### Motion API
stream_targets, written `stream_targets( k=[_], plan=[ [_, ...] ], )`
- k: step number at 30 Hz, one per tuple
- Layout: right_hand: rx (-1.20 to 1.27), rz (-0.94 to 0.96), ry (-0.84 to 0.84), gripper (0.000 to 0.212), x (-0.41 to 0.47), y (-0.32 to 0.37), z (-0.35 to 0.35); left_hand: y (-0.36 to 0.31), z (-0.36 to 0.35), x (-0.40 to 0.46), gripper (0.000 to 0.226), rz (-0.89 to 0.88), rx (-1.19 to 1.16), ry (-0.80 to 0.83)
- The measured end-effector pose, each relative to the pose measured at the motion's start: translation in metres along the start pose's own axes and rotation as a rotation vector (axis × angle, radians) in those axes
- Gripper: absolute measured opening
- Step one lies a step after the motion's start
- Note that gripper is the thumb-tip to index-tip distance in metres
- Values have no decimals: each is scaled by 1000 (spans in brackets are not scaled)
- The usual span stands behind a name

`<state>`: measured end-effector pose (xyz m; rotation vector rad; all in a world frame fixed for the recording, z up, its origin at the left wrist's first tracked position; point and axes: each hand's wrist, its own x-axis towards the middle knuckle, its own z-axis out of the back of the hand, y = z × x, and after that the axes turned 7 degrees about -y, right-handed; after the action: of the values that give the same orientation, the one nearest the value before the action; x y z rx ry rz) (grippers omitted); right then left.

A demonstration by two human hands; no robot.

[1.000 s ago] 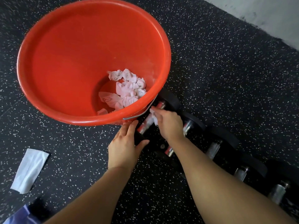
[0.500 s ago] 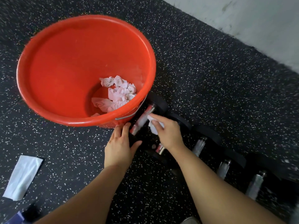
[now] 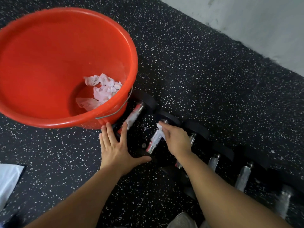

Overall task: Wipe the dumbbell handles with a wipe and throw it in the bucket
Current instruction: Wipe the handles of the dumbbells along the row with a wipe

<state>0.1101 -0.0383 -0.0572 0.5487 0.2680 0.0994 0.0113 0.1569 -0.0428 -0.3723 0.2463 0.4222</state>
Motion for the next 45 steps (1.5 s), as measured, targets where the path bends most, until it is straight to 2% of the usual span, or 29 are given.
stream_targets(
  k=[4, 7, 9, 11, 14, 16, 17, 20, 24, 26, 28, 30, 33, 34, 38, 42, 45],
  plan=[
    [-5, 67, 48, 34, -8, -6, -4, 1, 0, 2, 149, -6, -1, 27],
    [45, 187, 216, 32, -23, -8, -5, 1, 1, 3, 145, -4, 15, 54],
    [-28, 290, 334, 34, -30, -7, -10, 1, 1, 4, 146, 8, 15, 65],
    [-70, 348, 353, 34, -30, -4, -10, 1, 2, 5, 149, 22, 18, 71],
    [41, 206, 171, 33, -20, 0, 3, 0, 4, 6, 152, 33, 43, 94],
    [-22, 103, -19, 35, -9, -5, 5, -1, 5, 6, 153, 39, 49, 103],
    [-73, 72, -53, 35, -4, -6, 3, -2, 6, 5, 153, 42, 51, 106],
    [-156, 57, 2, 38, -3, -5, -7, -2, 6, 5, 153, 44, 56, 109],
    [-44, 138, 153, 34, -29, -2, -16, -1, 5, 6, 153, 40, 61, 93],
    [-56, 209, 257, 32, -38, -1, -17, -1, 5, 6, 153, 41, 54, 91],
    [-74, 240, 278, 32, -34, -1, -12, -1, 5, 6, 152, 44, 45, 90],
    [-33, 181, 201, 33, -23, 0, -2, -1, 6, 6, 153, 47, 45, 98],
    [-110, 102, -97, 34, -1, -1, 7, -3, 7, 6, 155, 51, 43, 116],
    [-157, 114, -128, 34, 4, -2, 5, -3, 7, 5, 155, 53, 43, 119],
    [-193, 174, -3, 36, 0, -7, -9, -2, 7, 5, 154, 49, 28, 108],
    [-208, 364, 170, 44, -23, -12, -16, -1, 4, 5, 151, 39, 12, 89],
    [-166, 432, 293, 38, -22, -8, -15, 0, 4, 5, 151, 38, 11, 84]
  ],
)
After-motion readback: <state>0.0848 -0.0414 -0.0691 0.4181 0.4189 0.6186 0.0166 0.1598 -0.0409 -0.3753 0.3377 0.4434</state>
